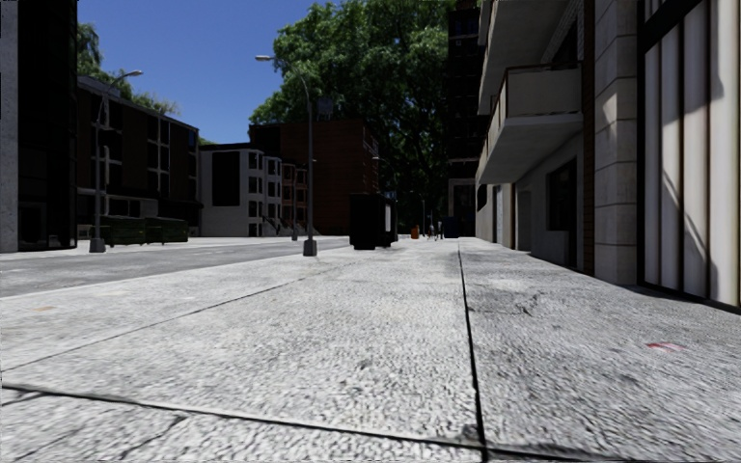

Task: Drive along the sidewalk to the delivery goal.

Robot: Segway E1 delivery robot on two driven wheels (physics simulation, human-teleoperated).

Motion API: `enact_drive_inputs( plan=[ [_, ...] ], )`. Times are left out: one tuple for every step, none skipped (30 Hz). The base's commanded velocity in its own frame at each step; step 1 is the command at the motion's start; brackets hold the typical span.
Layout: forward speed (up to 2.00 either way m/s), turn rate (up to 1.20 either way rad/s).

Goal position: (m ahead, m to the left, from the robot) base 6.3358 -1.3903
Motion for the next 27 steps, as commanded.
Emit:
enact_drive_inputs(
  plan=[
    [1.66,-0.47],
    [1.66,-0.47],
    [1.66,-0.47],
    [1.66,-0.47],
    [1.66,-0.47],
    [1.66,-0.47],
    [1.66,-0.47],
    [1.66,-0.47],
    [1.66,-0.47],
    [1.66,-0.47],
    [1.66,-0.47],
    [1.66,-0.47],
    [1.66,-0.47],
    [1.66,-0.47],
    [1.66,-0.46],
    [1.66,-0.46],
    [1.66,-0.46],
    [1.66,-0.46],
    [1.66,-0.45],
    [1.66,-0.45],
    [1.65,-0.44],
    [1.64,-0.41],
    [1.64,-0.32],
    [1.64,-0.32],
    [1.64,-0.19],
    [1.64,0.00],
    [1.64,0.00]
  ],
)
